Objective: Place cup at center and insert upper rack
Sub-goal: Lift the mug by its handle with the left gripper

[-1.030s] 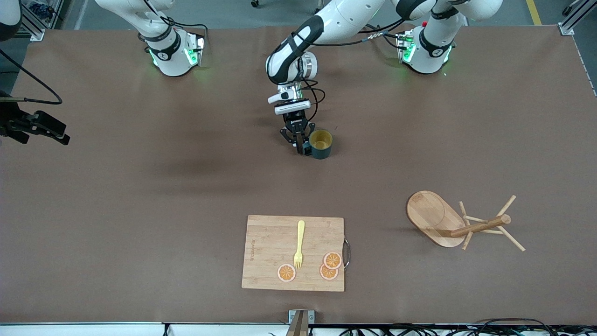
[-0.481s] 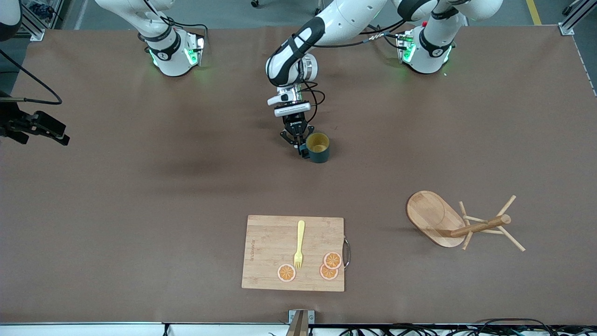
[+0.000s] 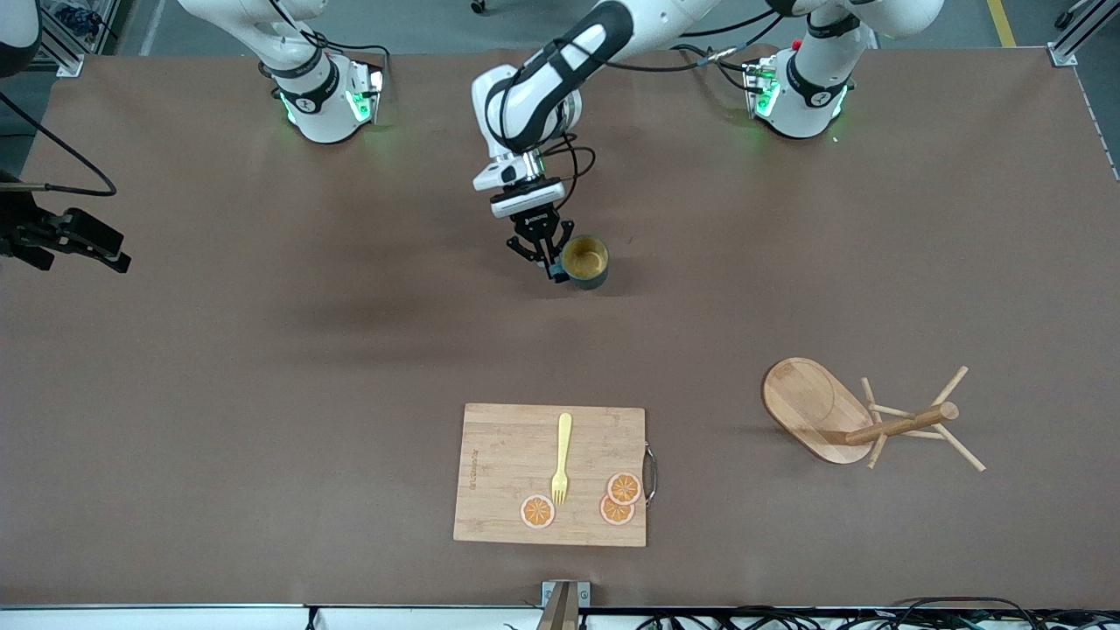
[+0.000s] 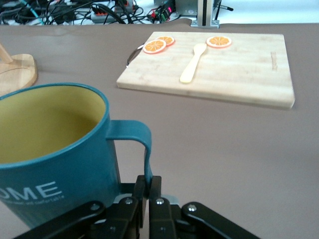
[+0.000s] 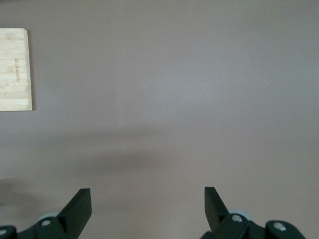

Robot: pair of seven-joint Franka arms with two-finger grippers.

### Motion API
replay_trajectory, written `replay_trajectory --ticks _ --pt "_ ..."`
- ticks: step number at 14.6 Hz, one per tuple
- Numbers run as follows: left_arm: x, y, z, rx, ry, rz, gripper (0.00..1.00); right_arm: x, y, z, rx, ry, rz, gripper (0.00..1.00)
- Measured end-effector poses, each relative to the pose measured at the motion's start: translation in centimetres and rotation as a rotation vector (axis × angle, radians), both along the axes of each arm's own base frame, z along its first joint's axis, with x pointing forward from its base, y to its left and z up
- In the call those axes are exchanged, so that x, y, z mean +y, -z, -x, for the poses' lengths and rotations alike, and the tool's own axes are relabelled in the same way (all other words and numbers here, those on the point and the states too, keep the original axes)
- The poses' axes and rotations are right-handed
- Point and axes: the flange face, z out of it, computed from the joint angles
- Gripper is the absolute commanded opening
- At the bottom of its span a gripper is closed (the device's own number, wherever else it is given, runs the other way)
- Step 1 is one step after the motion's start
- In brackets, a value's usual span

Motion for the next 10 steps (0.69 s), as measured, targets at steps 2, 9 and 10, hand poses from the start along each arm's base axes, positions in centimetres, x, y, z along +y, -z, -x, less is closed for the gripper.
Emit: replay_trajectory --ticks 2,9,10 --pt "-0.2 -6.0 -2.9 0.094 -0.062 0.093 0.00 -0.1 0.0 0.0 0.001 0.002 0.000 1.00" --pt "5.6 -18.0 -13.9 0.342 -0.282 0.377 0.00 0.0 0.1 0.2 0.015 0.000 -0.001 1.00" --pt "6.7 -19.1 -15.3 0.369 -0.320 0.426 0.00 0.1 0.1 0.3 0.030 -0.001 -0.002 1.00"
